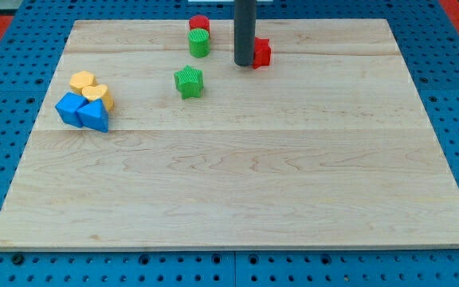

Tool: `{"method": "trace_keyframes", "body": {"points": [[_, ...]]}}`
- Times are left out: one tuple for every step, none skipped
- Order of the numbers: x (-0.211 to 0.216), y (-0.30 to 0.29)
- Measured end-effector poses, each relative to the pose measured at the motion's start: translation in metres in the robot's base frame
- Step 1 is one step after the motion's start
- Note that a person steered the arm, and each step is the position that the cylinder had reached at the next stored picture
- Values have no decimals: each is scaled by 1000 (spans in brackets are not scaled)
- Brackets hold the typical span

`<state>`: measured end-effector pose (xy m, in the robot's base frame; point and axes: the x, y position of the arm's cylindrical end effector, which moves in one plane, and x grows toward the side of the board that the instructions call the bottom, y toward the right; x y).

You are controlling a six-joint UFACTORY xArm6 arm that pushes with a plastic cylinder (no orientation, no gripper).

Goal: Slide the green star into the group of yellow blocks

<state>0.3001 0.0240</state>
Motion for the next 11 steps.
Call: {"method": "trace_keyframes", "body": {"points": [[34,0],[43,-30],[39,-85],[31,-102],[31,-103],[31,-110],[40,-113],[41,-120],[41,-128],[41,-150],[41,-181]]}}
